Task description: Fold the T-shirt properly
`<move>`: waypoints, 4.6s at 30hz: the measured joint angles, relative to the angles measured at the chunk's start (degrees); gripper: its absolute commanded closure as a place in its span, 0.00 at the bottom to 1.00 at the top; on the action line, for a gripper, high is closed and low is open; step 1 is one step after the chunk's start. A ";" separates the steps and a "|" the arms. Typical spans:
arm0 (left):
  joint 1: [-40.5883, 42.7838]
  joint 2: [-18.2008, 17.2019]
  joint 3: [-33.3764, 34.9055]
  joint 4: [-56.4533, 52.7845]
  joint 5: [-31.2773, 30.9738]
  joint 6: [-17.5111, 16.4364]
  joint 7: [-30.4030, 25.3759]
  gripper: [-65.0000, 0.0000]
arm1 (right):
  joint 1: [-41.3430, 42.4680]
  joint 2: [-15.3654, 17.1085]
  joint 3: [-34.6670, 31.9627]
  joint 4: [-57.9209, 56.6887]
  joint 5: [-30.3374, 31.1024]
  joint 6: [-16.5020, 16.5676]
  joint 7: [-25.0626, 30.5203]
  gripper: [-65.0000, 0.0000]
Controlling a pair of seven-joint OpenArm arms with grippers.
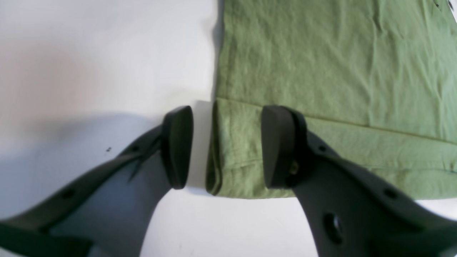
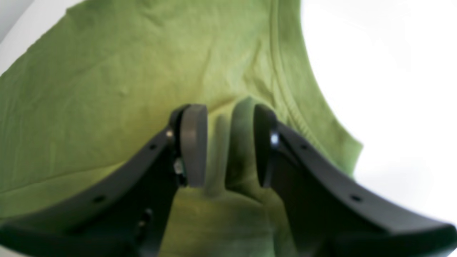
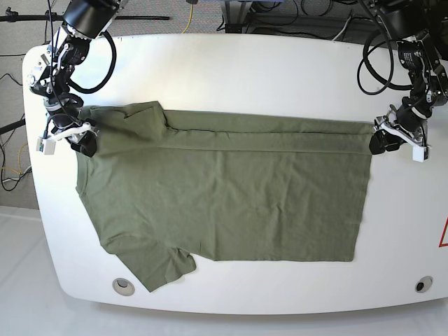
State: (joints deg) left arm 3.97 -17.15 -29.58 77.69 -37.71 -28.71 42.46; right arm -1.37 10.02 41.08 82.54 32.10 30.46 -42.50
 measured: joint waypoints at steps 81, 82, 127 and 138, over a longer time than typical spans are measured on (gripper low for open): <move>3.91 -0.92 1.25 6.47 1.79 -0.87 1.25 0.56 | -7.58 2.03 3.43 6.93 2.36 -0.20 -3.63 0.52; 3.93 -0.83 1.27 6.67 1.79 -0.85 1.25 0.56 | -8.31 1.92 3.58 6.93 2.19 -0.17 -3.72 0.52; 4.42 -0.37 1.55 4.66 2.14 -0.66 -0.07 0.60 | -11.85 2.01 3.32 3.02 0.28 -1.29 -2.67 0.52; 4.44 -0.33 1.46 4.37 2.14 -0.68 -0.04 0.61 | -11.91 1.31 3.06 3.96 0.04 -1.05 -2.58 0.52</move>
State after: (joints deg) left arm 8.40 -17.47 -28.12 82.06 -35.57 -29.39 42.41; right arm -13.28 11.33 44.14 86.50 32.14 29.41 -45.08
